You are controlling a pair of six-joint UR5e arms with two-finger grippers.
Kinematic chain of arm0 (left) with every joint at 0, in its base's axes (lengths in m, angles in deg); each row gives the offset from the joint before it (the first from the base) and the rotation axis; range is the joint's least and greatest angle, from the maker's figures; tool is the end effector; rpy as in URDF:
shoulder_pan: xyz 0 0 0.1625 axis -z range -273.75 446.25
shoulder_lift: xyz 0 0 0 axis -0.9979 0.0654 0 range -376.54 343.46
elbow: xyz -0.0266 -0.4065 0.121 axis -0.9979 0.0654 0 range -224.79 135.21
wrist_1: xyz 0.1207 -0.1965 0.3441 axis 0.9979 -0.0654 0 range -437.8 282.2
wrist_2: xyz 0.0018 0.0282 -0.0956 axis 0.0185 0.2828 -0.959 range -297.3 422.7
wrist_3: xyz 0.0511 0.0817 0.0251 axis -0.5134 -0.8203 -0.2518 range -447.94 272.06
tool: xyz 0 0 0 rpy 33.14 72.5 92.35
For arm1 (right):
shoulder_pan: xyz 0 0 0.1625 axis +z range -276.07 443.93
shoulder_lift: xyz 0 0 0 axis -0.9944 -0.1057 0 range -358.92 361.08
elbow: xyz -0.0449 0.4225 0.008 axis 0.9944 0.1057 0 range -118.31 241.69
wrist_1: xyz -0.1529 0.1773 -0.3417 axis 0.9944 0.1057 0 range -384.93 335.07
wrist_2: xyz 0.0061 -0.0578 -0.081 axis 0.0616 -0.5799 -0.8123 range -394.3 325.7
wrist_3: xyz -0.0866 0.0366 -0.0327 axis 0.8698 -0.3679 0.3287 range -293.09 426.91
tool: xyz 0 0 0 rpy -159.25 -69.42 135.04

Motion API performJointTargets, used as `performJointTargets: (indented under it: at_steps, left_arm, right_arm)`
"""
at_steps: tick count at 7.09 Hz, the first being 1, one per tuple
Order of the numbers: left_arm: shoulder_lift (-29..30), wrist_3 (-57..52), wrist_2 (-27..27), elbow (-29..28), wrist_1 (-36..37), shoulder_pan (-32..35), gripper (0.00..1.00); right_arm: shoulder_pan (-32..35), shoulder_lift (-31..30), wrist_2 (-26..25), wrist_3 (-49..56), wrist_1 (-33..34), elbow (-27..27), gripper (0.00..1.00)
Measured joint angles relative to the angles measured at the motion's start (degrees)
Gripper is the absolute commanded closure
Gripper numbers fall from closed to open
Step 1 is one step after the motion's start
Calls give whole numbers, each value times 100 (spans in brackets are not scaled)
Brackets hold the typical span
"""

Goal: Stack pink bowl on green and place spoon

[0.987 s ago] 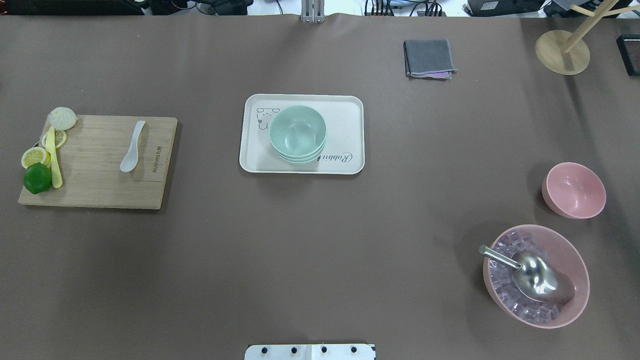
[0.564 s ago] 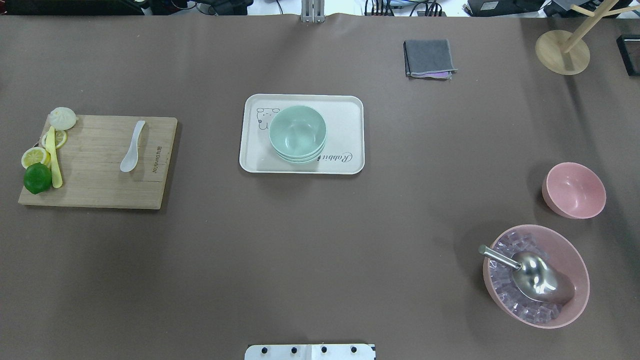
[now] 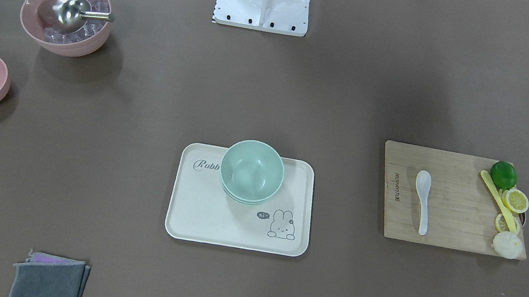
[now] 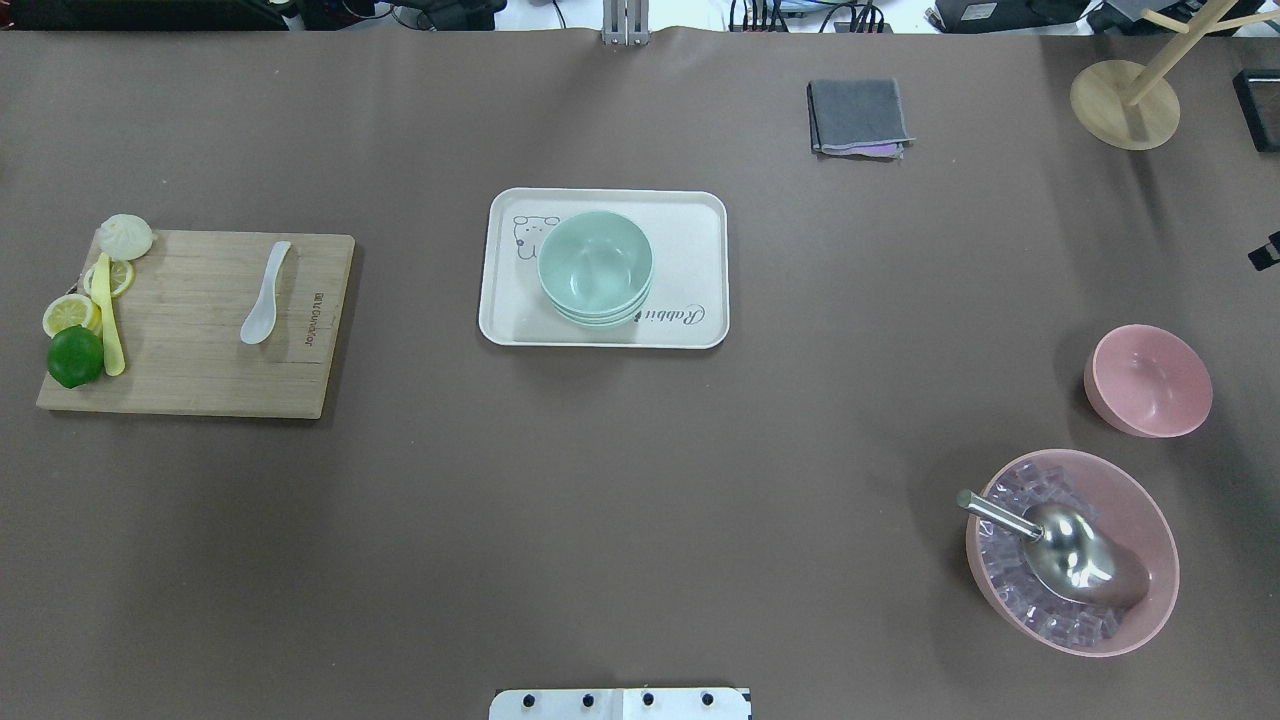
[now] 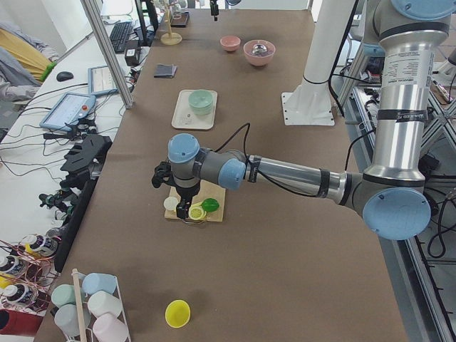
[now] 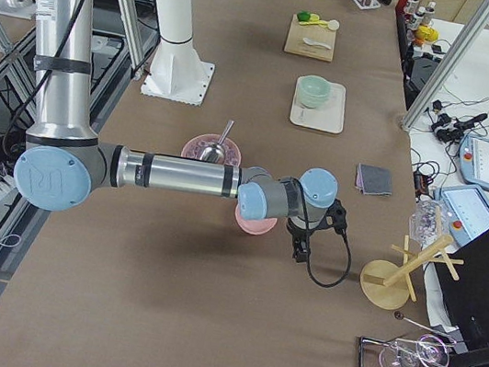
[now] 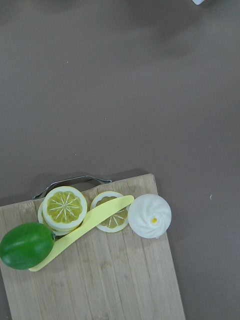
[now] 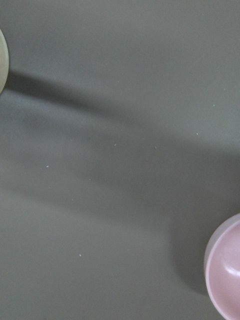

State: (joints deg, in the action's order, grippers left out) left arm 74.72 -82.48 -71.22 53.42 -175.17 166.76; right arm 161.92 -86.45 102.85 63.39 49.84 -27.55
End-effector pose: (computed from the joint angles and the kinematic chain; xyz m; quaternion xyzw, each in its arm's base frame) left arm 0.0212 -0.5160 0.5626 0.0866 0.3844 0.0870 0.9150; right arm -0.0503 -0.5265 0.6111 0.0803 -0.4102 -0.1259 0.8997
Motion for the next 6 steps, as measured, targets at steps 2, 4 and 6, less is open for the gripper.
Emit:
performJointTargets:
  at_steps: [2, 4, 6]
  left_arm:
    - [10, 69, -3, 16, -1, 0, 2]
    - [14, 79, -5, 24, 1, 0, 2]
    - [11, 85, -5, 33, 7, 0, 2]
  right_arm:
    - [-544, -700, -16, -1061, -1317, -289, 0]
    - [-852, -946, -74, -1399, -1919, -209, 4]
    - [-1159, -860, -237, -1554, -1963, -80, 45]
